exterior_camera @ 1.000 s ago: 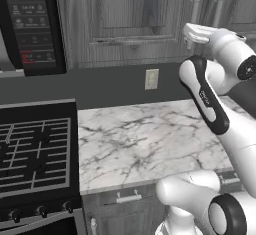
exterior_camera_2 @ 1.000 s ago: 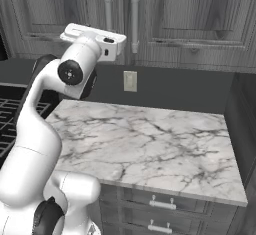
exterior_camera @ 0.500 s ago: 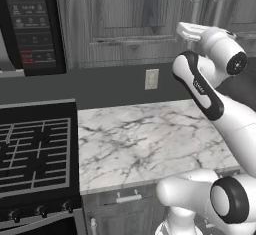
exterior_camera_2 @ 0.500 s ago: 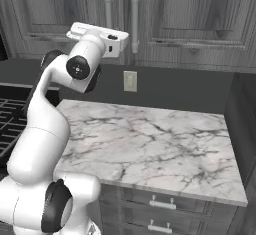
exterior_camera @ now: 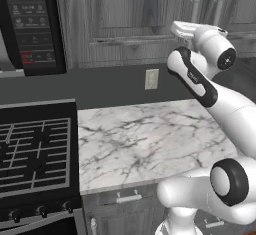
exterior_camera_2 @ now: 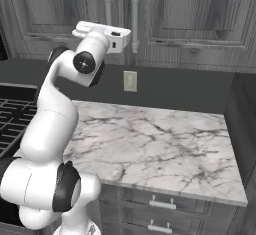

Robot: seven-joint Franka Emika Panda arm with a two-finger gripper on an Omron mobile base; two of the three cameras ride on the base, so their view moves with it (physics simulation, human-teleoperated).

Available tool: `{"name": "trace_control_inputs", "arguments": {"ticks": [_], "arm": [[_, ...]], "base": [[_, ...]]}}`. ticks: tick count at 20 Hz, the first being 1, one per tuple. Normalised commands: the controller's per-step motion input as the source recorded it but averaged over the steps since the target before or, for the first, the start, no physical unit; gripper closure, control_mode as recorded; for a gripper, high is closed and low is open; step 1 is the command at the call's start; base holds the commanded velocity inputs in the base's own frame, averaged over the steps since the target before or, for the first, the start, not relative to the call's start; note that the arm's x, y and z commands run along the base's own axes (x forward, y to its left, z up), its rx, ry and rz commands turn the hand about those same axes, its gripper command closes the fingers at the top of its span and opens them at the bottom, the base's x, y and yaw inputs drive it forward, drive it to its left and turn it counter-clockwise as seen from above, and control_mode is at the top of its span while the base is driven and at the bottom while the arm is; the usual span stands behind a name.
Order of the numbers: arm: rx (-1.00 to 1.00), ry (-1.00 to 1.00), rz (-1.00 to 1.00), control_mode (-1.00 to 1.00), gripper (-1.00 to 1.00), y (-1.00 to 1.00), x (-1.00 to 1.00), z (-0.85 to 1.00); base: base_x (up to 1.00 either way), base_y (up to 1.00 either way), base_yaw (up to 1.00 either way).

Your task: Get the candle and the wine from the cabinet and move them to the dining counter.

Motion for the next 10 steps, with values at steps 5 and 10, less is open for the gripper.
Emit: {"name": "trace_control_inputs", "arguments": {"ticks": [5,10], "arm": [[0.0,0.0,0.0,-1.0,-1.0,-0.02,0.28,0.0],[0.0,0.0,0.0,-1.0,-1.0,-0.01,0.28,0.0]], "base": [[0.0,0.0,0.0],[0.0,0.0,0.0]]}}
